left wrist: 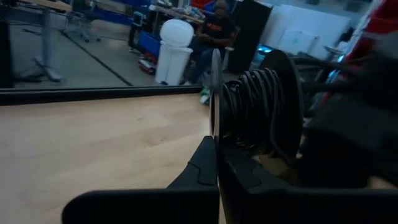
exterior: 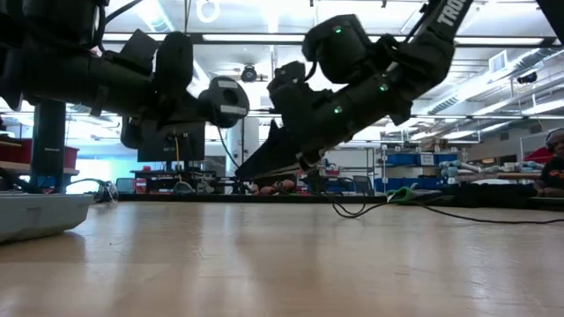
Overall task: Coil cords
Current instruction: Coil the black wire onto the spool
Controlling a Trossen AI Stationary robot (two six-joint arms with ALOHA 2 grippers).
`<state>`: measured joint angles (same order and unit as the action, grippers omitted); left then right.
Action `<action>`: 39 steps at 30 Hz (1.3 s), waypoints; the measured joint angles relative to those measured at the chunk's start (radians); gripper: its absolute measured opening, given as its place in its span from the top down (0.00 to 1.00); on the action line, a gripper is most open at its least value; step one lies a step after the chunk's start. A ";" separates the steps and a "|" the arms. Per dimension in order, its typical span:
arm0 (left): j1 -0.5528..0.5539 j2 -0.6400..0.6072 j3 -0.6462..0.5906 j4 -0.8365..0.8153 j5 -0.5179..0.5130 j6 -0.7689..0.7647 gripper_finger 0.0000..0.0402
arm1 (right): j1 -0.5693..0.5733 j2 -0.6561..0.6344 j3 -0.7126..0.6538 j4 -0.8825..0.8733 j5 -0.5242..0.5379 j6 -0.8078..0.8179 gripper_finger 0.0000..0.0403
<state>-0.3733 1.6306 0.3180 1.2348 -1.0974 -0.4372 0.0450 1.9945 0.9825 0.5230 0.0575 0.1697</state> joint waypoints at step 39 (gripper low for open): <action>0.092 0.000 0.164 -0.536 0.094 -0.126 1.00 | -0.074 -0.245 0.135 -0.313 0.008 -0.019 0.96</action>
<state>-0.2816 1.6306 0.4816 0.6988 -1.0030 -0.5631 -0.0294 1.7500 1.1172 0.2096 0.0654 0.1507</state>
